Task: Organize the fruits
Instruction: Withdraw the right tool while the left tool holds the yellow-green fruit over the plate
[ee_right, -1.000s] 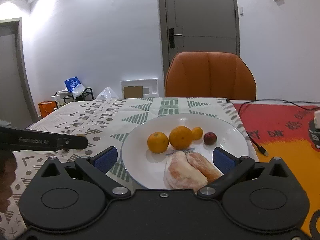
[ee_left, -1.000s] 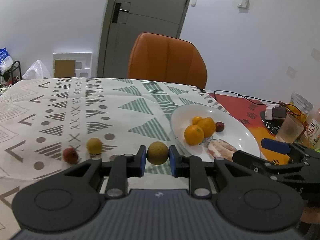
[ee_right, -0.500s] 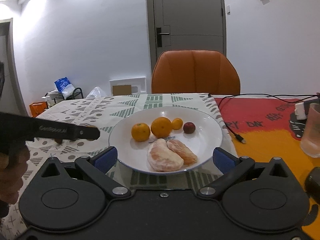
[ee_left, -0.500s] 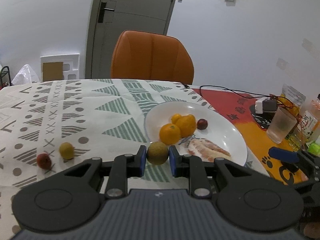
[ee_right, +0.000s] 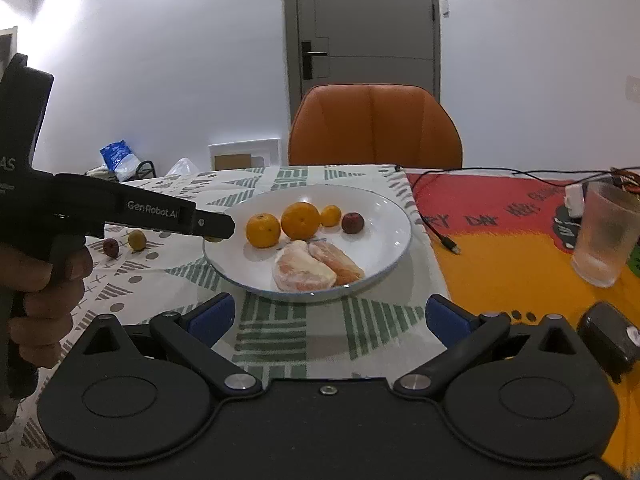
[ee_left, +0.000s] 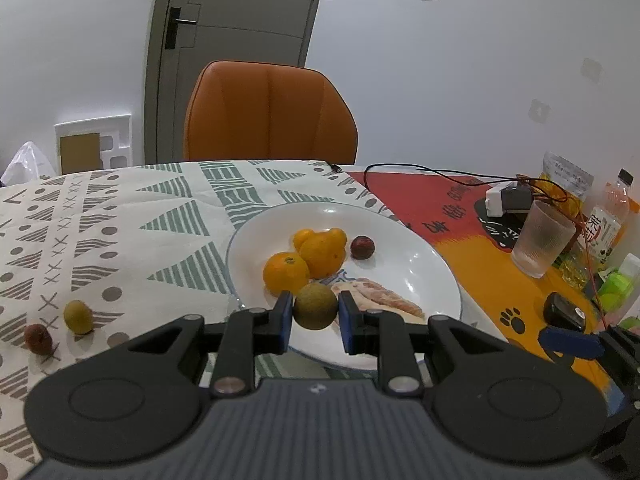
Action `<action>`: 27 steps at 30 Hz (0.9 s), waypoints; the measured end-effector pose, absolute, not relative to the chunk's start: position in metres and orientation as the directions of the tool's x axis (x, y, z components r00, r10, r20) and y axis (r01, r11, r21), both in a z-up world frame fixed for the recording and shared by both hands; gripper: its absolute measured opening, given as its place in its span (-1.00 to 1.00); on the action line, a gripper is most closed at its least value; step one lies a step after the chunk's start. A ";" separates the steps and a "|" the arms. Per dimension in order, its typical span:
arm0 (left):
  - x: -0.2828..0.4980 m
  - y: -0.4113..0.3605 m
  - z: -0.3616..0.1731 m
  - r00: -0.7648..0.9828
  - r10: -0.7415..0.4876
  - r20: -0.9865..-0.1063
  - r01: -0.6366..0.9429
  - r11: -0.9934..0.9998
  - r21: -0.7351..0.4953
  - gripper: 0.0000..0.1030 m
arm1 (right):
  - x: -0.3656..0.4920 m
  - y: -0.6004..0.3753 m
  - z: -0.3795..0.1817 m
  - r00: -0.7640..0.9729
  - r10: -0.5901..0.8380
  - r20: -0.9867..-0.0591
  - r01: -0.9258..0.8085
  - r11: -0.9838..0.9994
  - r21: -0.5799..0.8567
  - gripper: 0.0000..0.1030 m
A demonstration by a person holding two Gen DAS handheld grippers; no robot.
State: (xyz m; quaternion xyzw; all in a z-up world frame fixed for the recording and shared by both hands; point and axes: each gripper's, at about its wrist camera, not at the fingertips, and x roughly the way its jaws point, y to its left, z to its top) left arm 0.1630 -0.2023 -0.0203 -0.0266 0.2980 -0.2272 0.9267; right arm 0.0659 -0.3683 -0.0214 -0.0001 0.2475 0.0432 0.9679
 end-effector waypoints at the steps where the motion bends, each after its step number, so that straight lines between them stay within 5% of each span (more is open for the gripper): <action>1: 0.164 -0.204 -0.020 0.718 -0.436 -0.542 0.406 0.895 -0.183 -0.56 | 0.065 -0.370 -0.022 0.874 0.084 -0.479 -0.083 0.996 0.023 1.00; 27: 0.175 -0.222 -0.027 0.711 -0.426 -0.560 0.409 0.898 -0.162 -0.56 | 0.052 -0.379 -0.024 0.873 0.083 -0.481 -0.083 0.996 0.020 1.00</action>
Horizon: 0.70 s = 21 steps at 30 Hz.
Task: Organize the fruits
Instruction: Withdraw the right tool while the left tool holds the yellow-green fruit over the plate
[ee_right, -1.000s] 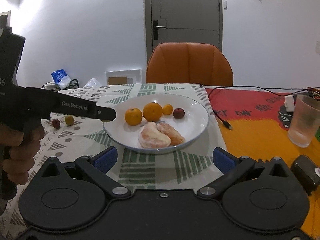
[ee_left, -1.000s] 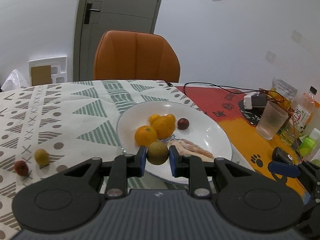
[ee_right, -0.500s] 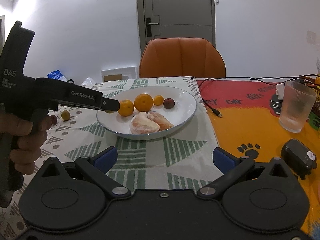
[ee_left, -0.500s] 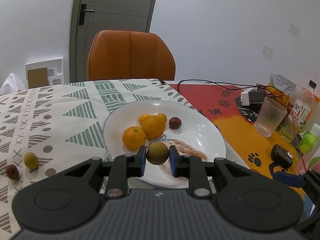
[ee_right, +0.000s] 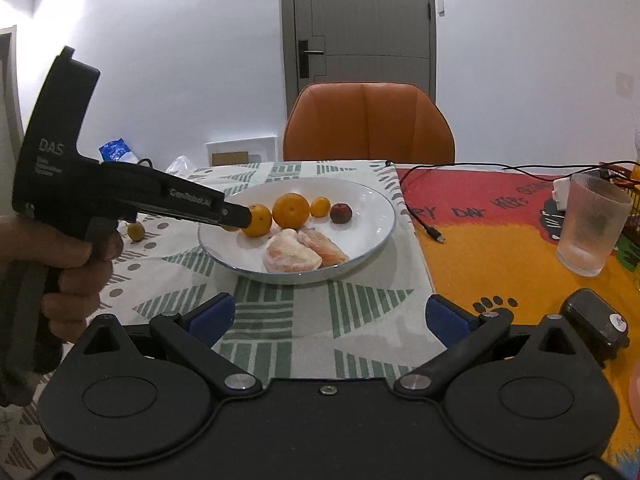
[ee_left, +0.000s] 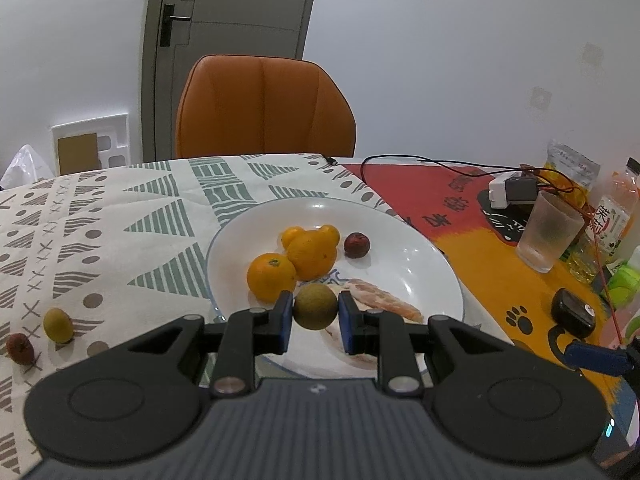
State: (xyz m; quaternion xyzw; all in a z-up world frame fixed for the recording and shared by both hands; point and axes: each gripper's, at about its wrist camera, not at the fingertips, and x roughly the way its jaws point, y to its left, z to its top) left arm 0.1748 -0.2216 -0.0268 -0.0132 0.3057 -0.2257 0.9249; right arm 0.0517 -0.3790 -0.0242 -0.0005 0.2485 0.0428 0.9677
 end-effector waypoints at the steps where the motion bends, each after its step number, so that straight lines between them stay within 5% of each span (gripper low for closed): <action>1: 0.175 -0.222 -0.027 0.709 -0.427 -0.561 0.411 0.897 -0.163 -0.56 | 0.053 -0.379 -0.024 0.873 0.085 -0.481 -0.084 0.996 0.025 1.00; 14: 0.175 -0.201 -0.021 0.718 -0.400 -0.570 0.381 0.911 -0.160 -0.40 | 0.066 -0.373 -0.022 0.877 0.106 -0.469 -0.101 0.994 0.035 1.00; 21: 0.167 -0.167 -0.016 0.750 -0.348 -0.562 0.320 0.935 -0.151 -0.10 | 0.075 -0.356 -0.019 0.876 0.147 -0.460 -0.147 0.989 0.035 1.00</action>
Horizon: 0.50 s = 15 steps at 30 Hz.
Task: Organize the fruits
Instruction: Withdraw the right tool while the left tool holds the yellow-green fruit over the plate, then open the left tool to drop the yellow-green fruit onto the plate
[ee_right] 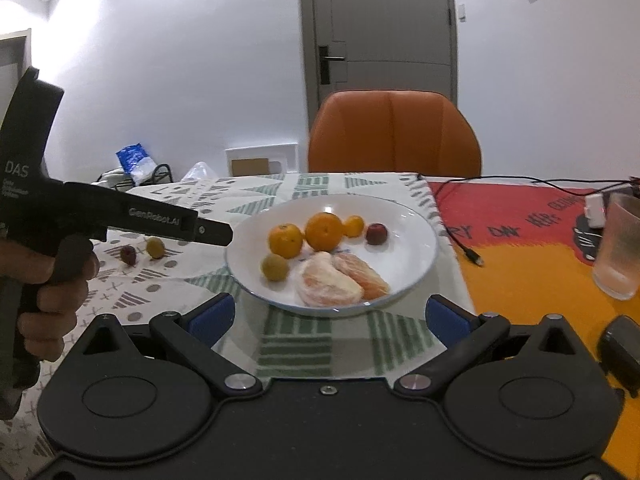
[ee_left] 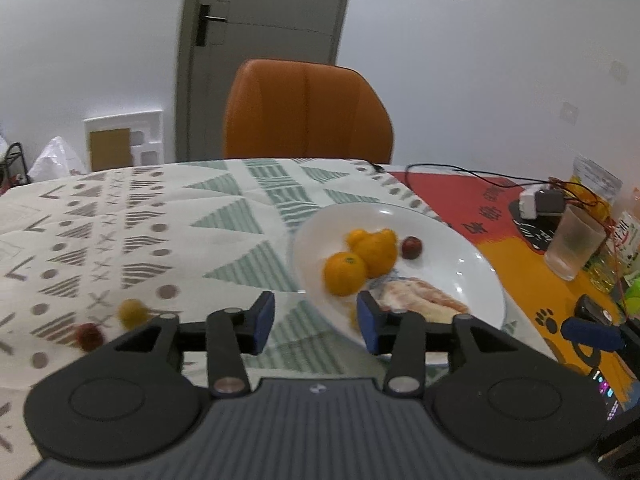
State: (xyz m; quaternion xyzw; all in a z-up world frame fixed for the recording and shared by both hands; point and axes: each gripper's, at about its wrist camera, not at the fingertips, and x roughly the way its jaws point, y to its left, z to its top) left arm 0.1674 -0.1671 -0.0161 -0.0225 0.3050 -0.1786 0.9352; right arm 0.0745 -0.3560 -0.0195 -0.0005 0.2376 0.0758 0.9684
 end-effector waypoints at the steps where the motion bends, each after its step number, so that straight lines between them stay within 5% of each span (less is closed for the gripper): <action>1: 0.166 -0.163 -0.015 0.755 -0.339 -0.561 0.311 0.939 -0.149 -0.05 | 0.076 -0.353 -0.019 0.875 0.154 -0.458 -0.155 0.987 0.035 1.00; 15: 0.146 -0.102 -0.008 0.798 -0.245 -0.550 0.204 0.969 -0.137 0.45 | 0.089 -0.315 -0.015 0.860 0.223 -0.458 -0.233 0.972 0.035 1.00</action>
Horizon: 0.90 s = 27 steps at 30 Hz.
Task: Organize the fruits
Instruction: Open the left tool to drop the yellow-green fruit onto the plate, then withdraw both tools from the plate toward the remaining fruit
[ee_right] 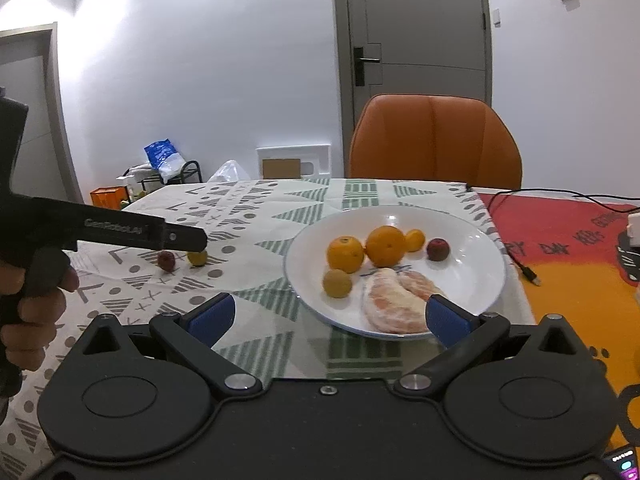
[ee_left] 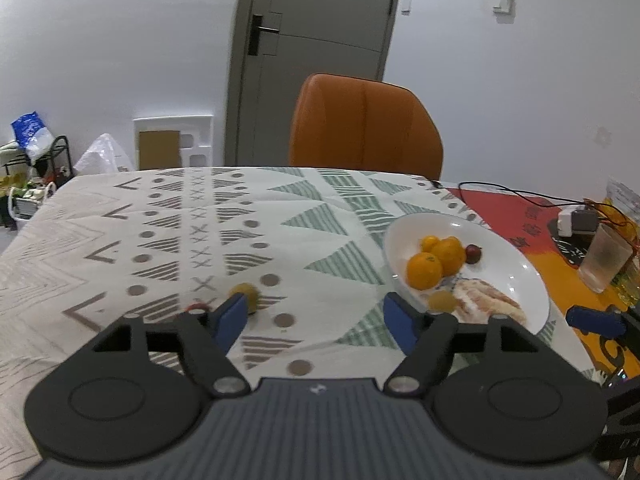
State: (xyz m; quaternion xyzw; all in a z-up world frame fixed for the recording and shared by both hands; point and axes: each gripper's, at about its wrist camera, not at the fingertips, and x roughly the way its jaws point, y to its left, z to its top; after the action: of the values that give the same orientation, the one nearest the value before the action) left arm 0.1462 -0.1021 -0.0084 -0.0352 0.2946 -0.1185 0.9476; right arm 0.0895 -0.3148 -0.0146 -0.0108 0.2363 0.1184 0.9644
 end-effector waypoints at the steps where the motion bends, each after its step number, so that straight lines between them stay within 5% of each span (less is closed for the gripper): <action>1: 0.144 -0.099 -0.009 0.801 -0.238 -0.550 0.197 0.971 -0.132 0.47 | 0.089 -0.313 -0.014 0.859 0.228 -0.458 -0.239 0.970 0.035 1.00; 27: 0.132 -0.018 -0.025 0.810 -0.100 -0.578 0.027 0.991 -0.134 0.63 | 0.116 -0.238 -0.021 0.788 0.368 -0.494 -0.390 0.919 0.063 1.00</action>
State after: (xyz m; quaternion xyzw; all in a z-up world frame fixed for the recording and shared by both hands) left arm 0.1321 -0.0181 -0.0251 -0.0598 0.3062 -0.0334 0.9495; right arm 0.1158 -0.2381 -0.0211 -0.0213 0.2568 0.2007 0.9452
